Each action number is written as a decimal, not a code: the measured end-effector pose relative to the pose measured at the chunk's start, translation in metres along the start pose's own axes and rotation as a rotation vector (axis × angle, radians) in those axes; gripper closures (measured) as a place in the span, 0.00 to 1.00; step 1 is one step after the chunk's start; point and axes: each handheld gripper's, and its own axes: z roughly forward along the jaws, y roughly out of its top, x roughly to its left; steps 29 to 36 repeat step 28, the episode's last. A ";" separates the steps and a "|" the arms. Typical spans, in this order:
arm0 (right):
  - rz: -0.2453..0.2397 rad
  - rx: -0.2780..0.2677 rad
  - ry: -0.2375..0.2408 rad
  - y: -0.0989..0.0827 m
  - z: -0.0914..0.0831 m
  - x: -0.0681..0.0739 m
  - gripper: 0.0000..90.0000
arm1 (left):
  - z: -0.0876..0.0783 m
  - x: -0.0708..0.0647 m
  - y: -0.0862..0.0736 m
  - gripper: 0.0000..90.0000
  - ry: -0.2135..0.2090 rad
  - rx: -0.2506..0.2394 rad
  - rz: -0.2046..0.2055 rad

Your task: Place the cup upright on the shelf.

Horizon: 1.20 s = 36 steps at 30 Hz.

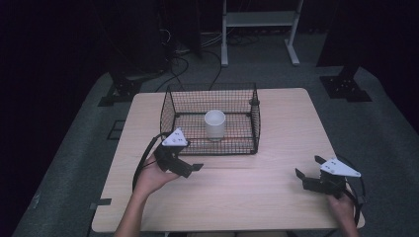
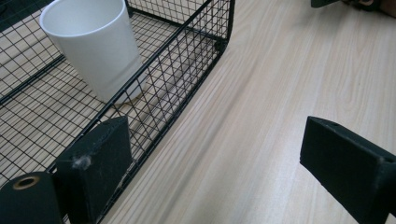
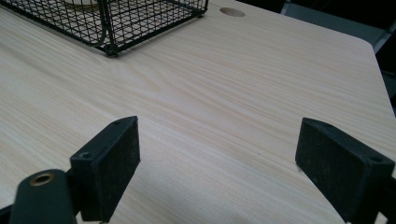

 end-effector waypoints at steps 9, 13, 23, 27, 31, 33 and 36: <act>-0.002 -0.002 -0.002 0.000 0.000 0.000 0.15 | -0.002 -0.012 -0.010 0.09 -0.017 -0.037 -0.005; -0.003 -0.001 -0.003 0.000 0.000 0.001 0.15 | 0.000 -0.016 -0.015 0.09 -0.018 -0.043 -0.014; -0.005 -0.002 -0.002 0.000 0.000 0.001 0.15 | -0.001 -0.032 -0.037 0.09 0.004 -0.073 -0.041; -0.006 -0.003 -0.001 0.000 0.000 0.001 0.15 | -0.003 -0.041 -0.047 0.09 0.003 -0.082 -0.039; -0.004 -0.003 0.000 0.000 0.000 0.000 0.15 | -0.003 -0.043 -0.048 0.09 0.018 -0.079 -0.041; -0.004 -0.003 0.000 0.000 0.000 0.000 0.15 | -0.003 -0.043 -0.048 0.09 0.018 -0.079 -0.041; -0.004 -0.003 0.000 0.000 0.000 0.000 0.15 | -0.003 -0.043 -0.048 0.09 0.018 -0.079 -0.041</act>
